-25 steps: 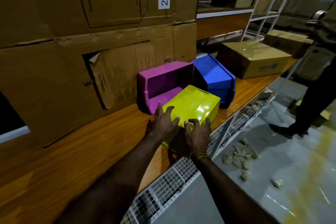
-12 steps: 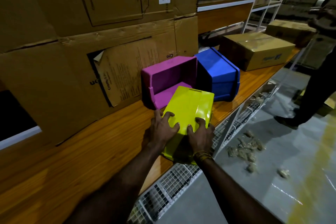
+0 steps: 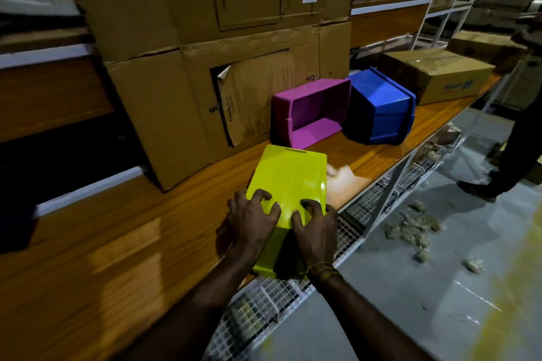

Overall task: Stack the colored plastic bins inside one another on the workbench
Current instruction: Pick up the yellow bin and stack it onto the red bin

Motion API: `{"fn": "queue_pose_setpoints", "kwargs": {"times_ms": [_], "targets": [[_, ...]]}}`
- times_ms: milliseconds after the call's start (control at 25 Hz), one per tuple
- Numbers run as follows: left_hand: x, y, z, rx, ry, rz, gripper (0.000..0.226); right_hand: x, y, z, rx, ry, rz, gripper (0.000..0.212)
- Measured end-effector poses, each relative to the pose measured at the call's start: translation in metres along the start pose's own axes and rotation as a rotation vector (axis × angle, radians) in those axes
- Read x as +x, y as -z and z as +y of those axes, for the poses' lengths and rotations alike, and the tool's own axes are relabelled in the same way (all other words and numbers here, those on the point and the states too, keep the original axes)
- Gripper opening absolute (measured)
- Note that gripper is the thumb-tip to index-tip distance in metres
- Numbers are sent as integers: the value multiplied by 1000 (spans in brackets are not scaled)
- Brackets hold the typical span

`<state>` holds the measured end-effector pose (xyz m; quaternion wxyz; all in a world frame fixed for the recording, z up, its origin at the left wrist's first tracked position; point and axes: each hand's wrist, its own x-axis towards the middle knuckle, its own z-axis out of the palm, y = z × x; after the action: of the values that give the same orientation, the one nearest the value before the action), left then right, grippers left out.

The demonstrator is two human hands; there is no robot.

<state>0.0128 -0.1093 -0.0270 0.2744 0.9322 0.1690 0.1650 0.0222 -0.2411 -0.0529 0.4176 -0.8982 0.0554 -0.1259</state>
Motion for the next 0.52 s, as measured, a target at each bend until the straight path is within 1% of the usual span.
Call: {"fn": "queue_pose_setpoints", "kwargs": {"times_ms": [80, 200, 280, 400, 520], "targets": [[-20, 26, -30, -13, 76, 23, 25, -31, -15, -16, 13, 52, -57, 37], [-43, 56, -73, -53, 179, 80, 22, -69, -38, -40, 1, 127, -170, 36], [-53, 72, -101, -64, 208, 116, 25, -86, -51, -54, -13, 183, -252, 35], [-64, 87, -132, 10, 223, 147, 33, -96, -65, -71, -34, 279, -370, 35], [-62, 93, -148, 71, 223, 123, 38, -88, -73, -85, -96, 321, -436, 37]]}}
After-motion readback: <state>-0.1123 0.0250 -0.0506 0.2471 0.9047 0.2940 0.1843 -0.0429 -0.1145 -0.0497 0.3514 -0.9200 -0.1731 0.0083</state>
